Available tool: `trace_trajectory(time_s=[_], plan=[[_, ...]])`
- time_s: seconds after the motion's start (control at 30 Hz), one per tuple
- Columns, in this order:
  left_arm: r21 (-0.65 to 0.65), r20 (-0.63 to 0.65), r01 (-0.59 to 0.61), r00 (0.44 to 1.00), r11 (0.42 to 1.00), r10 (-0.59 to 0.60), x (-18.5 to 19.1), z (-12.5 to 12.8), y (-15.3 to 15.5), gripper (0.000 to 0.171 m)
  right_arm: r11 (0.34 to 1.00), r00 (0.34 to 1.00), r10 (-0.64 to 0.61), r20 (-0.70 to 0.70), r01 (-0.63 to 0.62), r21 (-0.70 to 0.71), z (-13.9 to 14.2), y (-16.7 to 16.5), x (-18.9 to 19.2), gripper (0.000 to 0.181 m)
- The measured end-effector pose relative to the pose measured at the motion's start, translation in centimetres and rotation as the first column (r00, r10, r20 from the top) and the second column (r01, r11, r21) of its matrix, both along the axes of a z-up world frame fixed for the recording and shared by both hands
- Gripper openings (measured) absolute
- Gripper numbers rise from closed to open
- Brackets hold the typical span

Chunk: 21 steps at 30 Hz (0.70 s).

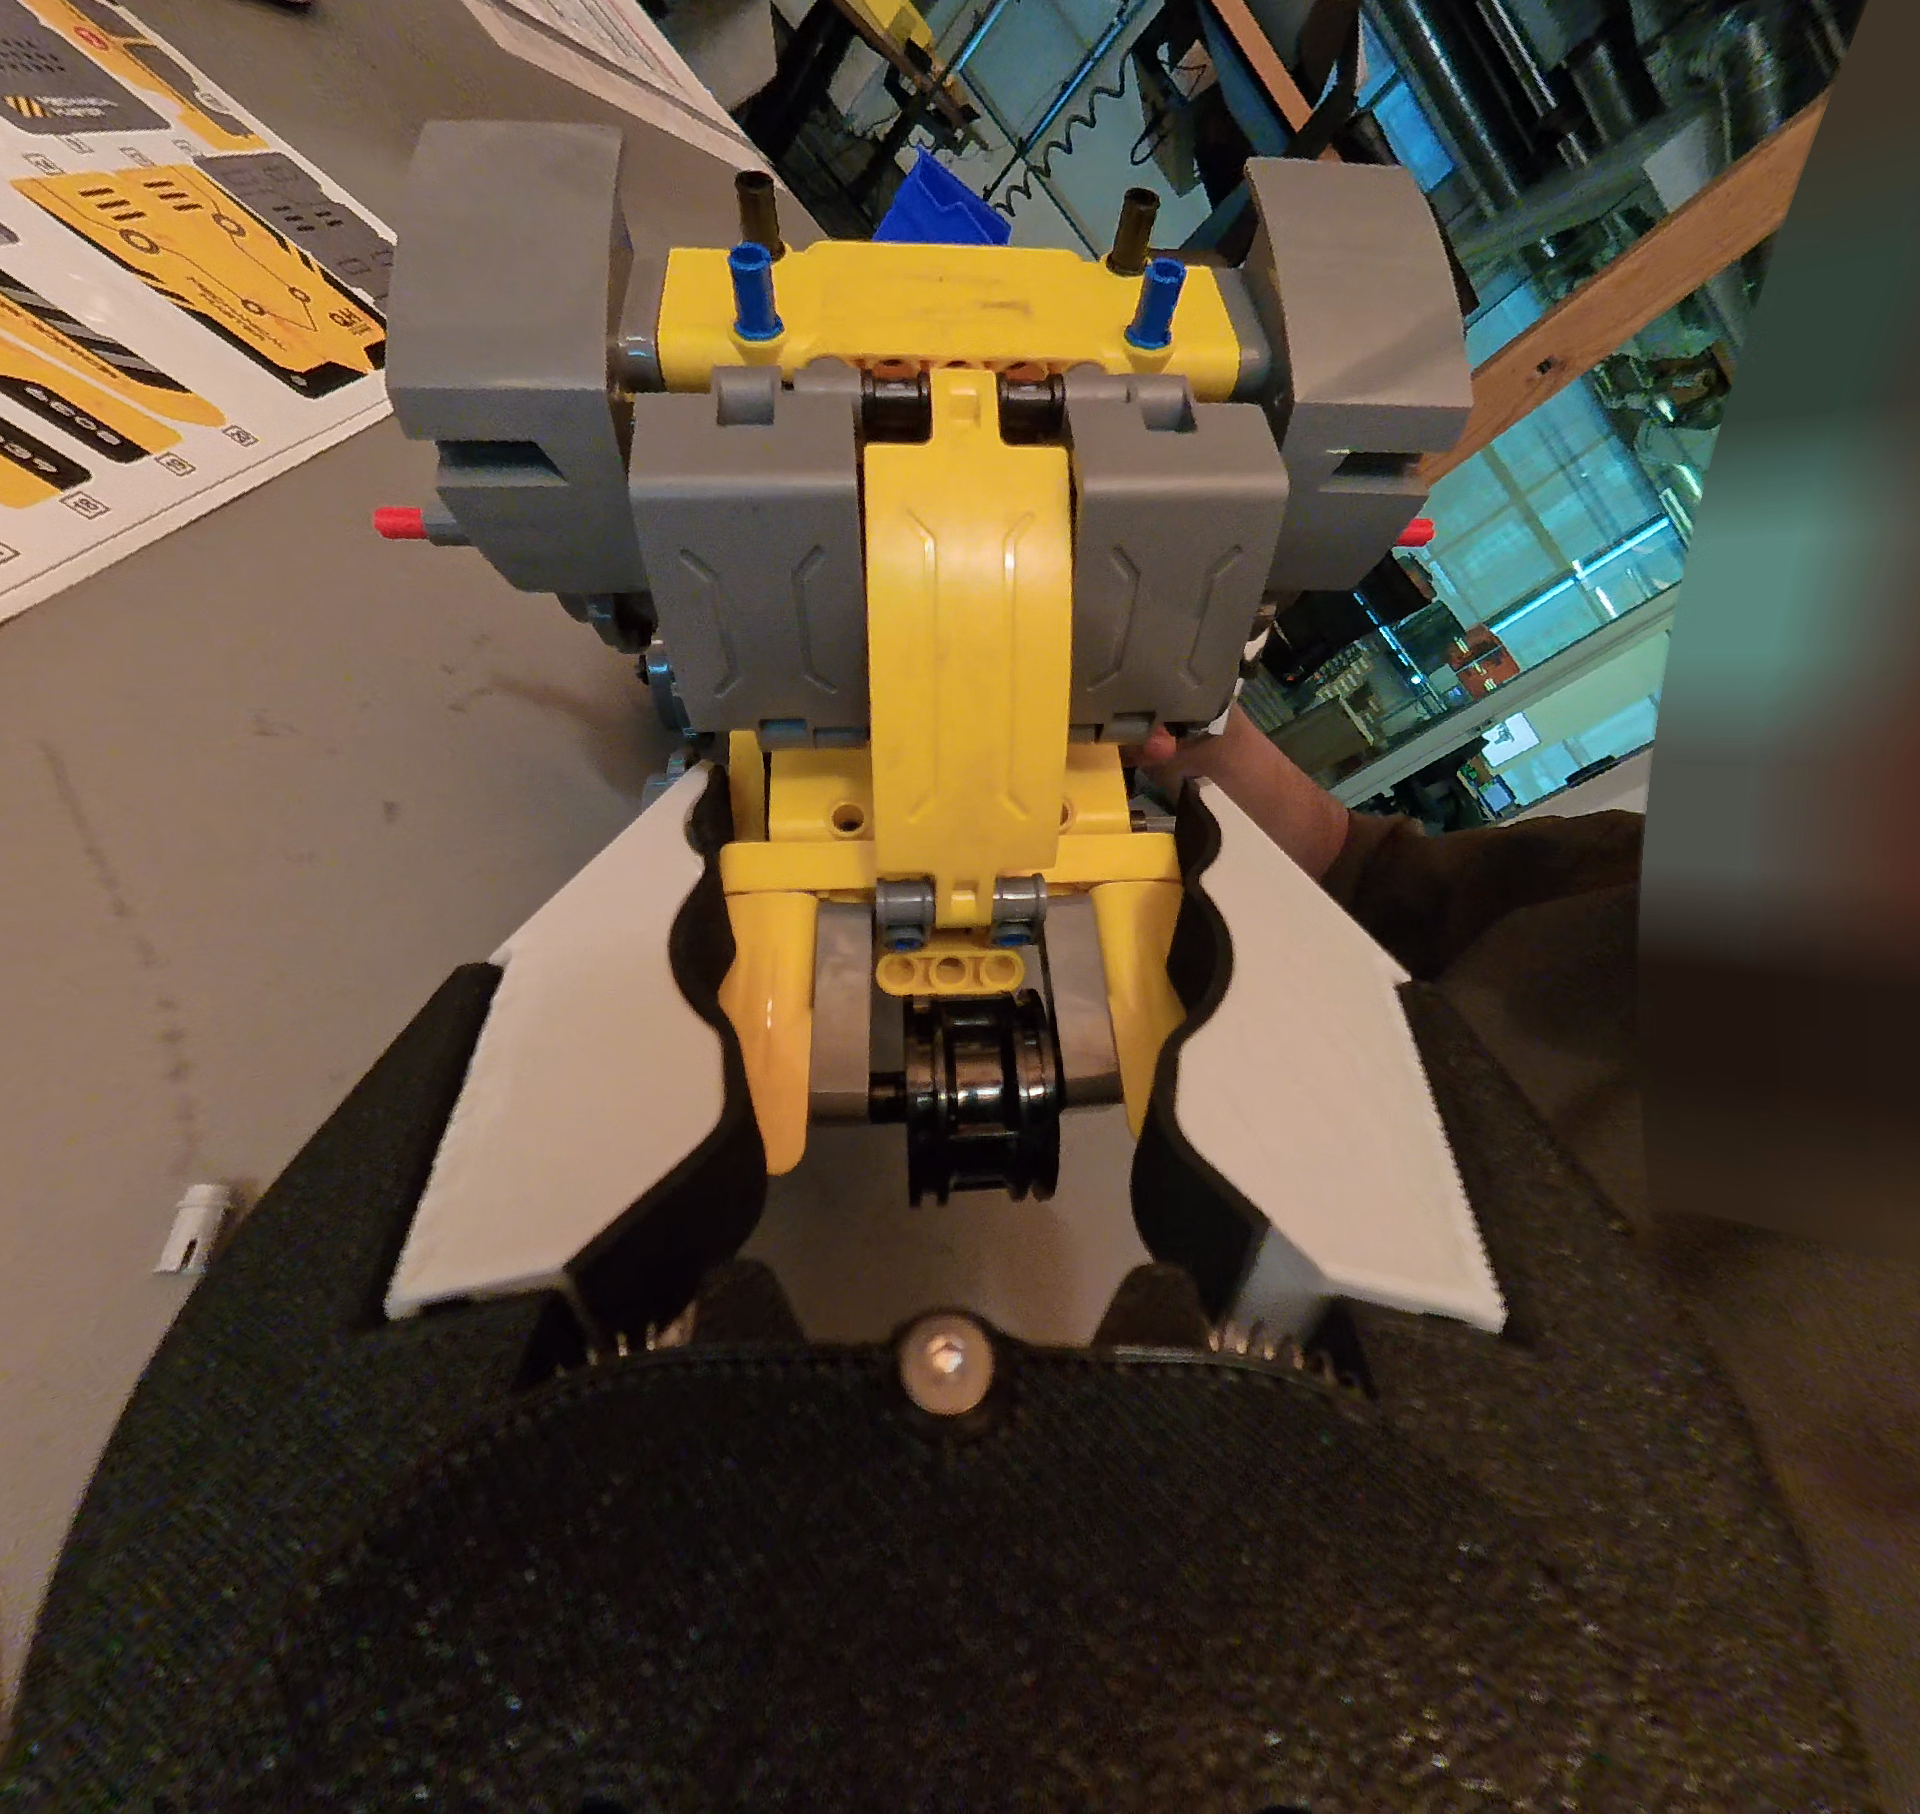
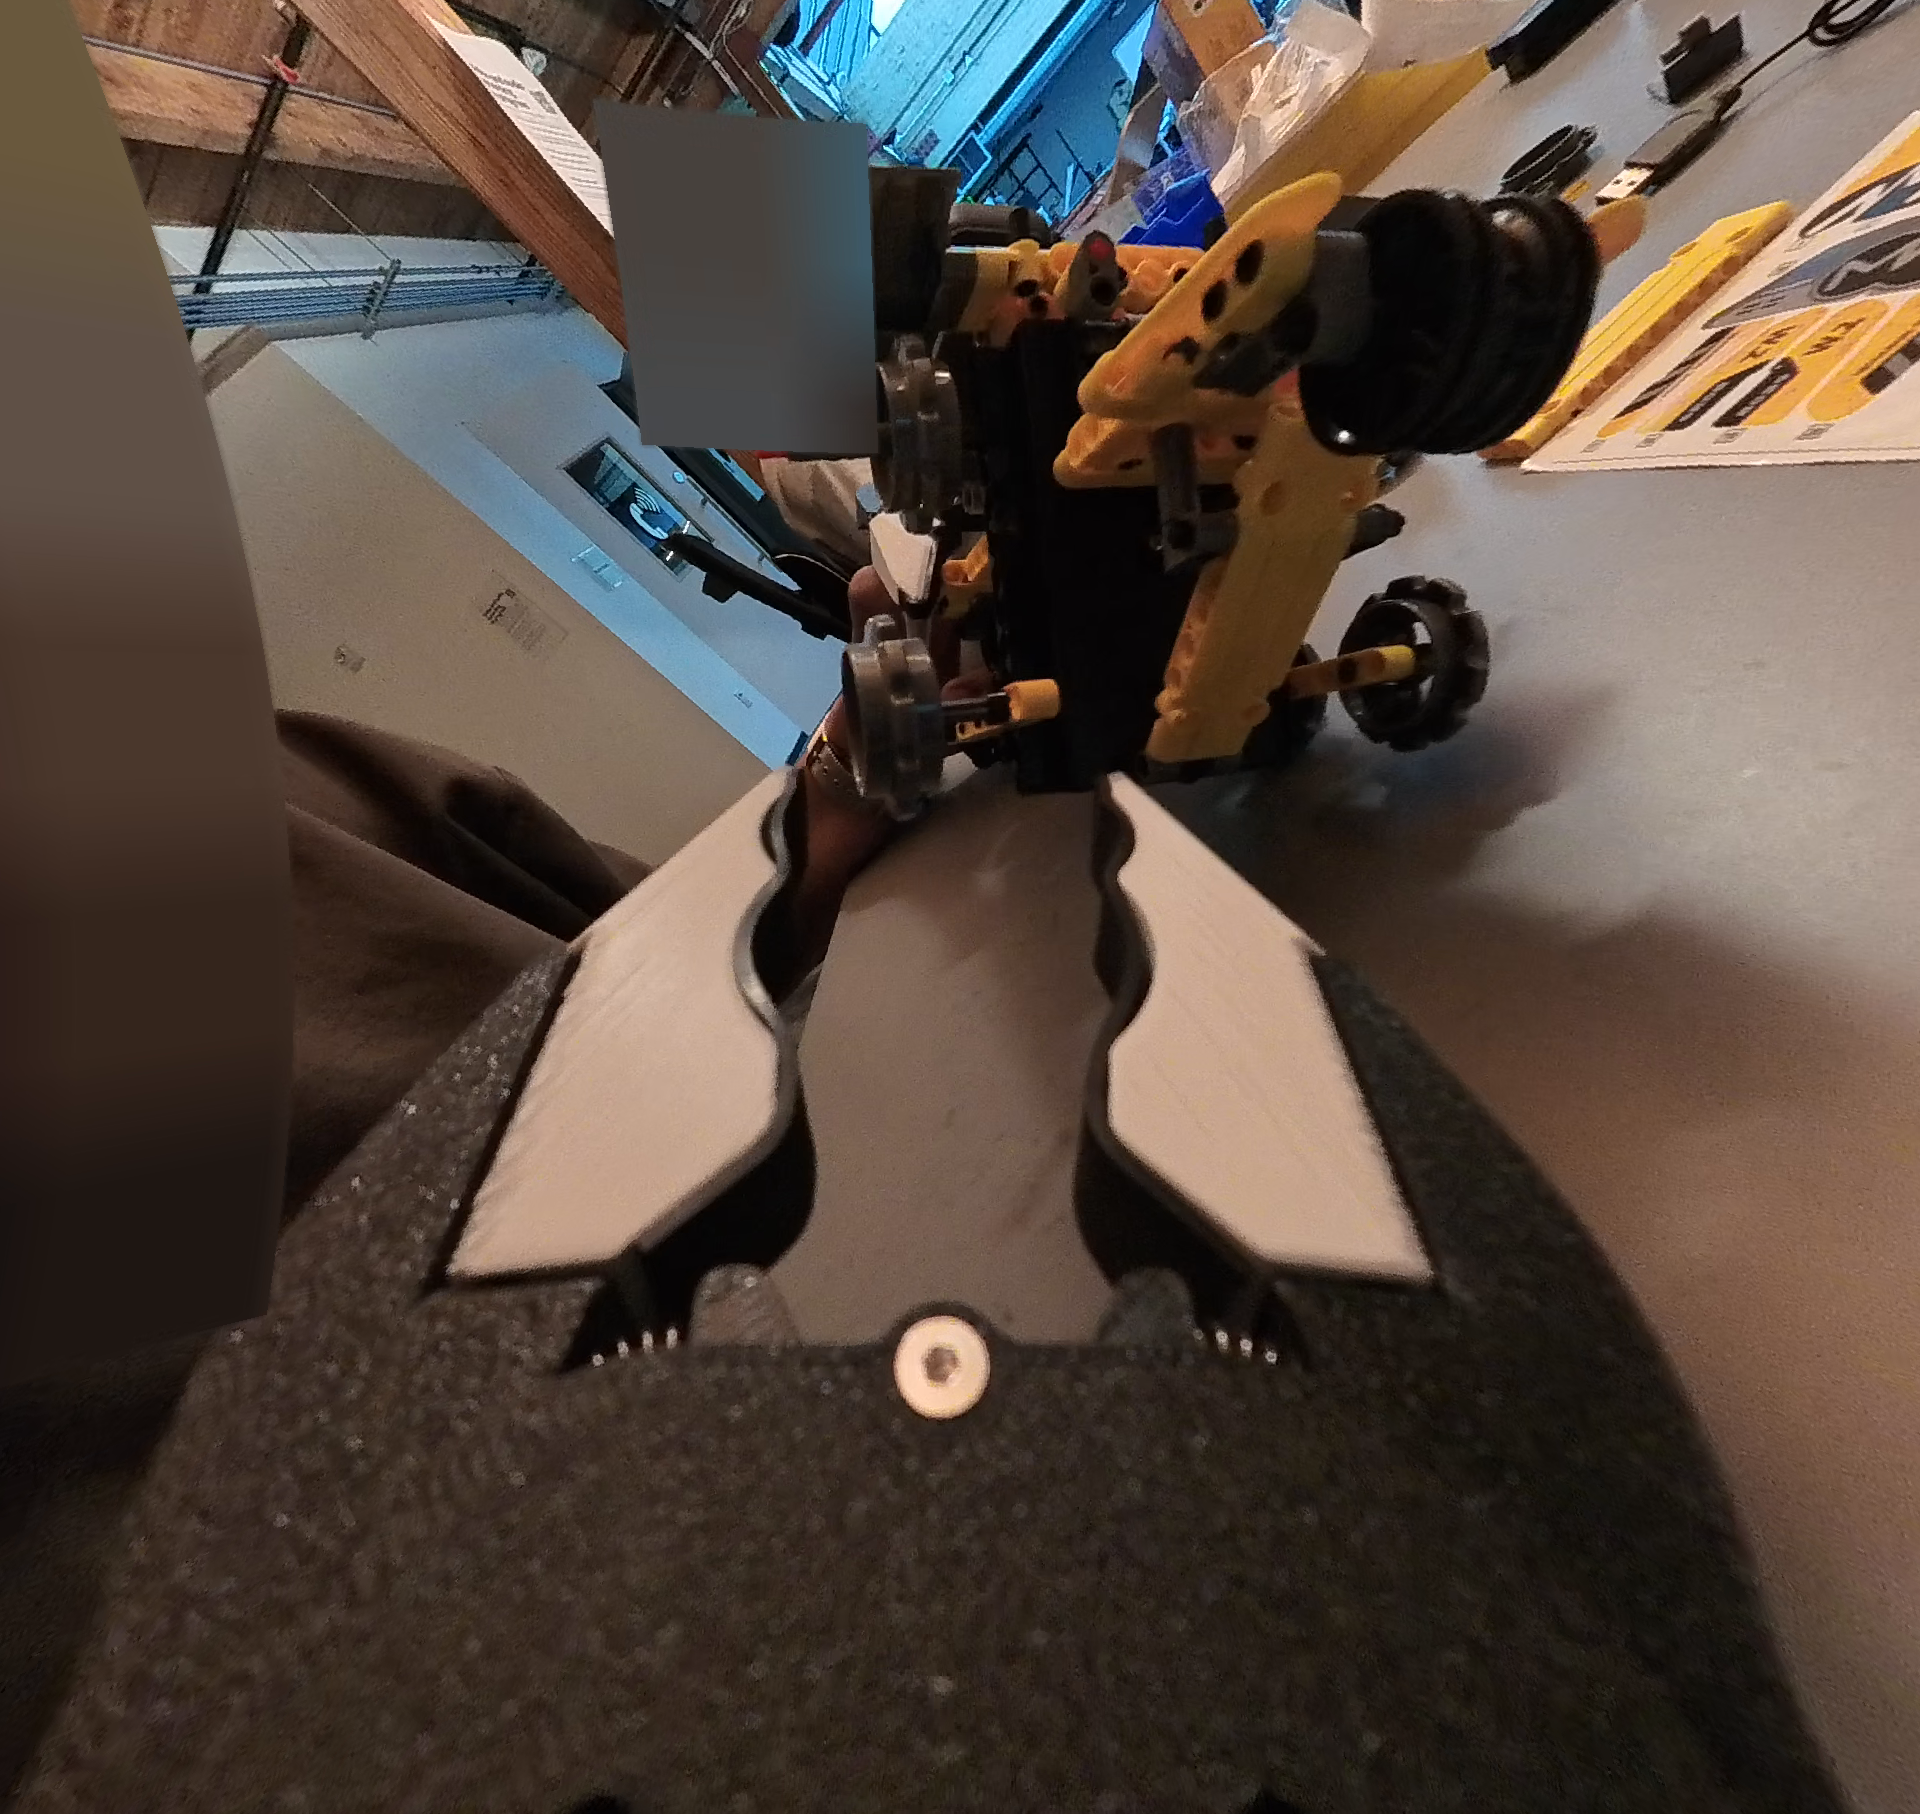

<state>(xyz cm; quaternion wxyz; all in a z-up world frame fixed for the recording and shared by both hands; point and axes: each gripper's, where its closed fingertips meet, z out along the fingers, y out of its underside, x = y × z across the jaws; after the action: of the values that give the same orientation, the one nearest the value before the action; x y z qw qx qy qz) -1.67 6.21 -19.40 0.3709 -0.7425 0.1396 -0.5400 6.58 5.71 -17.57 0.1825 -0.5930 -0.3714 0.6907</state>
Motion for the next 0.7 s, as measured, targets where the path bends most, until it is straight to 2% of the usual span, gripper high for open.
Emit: trace_trajectory(time_s=[0.23, 0.47, 0.7], plan=[[-0.001, -0.007, 0.001, 1.0, 1.0, -0.001, 0.1, 0.0, 0.1, 0.083, 1.0, 1.0, -0.018, -0.002, 0.018, -0.01, 0.0, 0.6, -0.2, 0.054], [0.019, -0.028, 0.01, 1.0, 1.0, -0.009, 0.3, 0.0, 0.0, 0.083, 0.999, 0.999, 0.025, -0.035, -0.024, 0.024, 0.5, 0.1, 0.1, 0.056], [0.14, -0.185, 0.071, 0.982, 0.988, -0.045, 1.5, -0.3, -1.0, 0.083, 0.976, 0.992, 0.13, 0.005, -0.129, 0.177, 0.0, -2.1, 0.4, 0.06]])
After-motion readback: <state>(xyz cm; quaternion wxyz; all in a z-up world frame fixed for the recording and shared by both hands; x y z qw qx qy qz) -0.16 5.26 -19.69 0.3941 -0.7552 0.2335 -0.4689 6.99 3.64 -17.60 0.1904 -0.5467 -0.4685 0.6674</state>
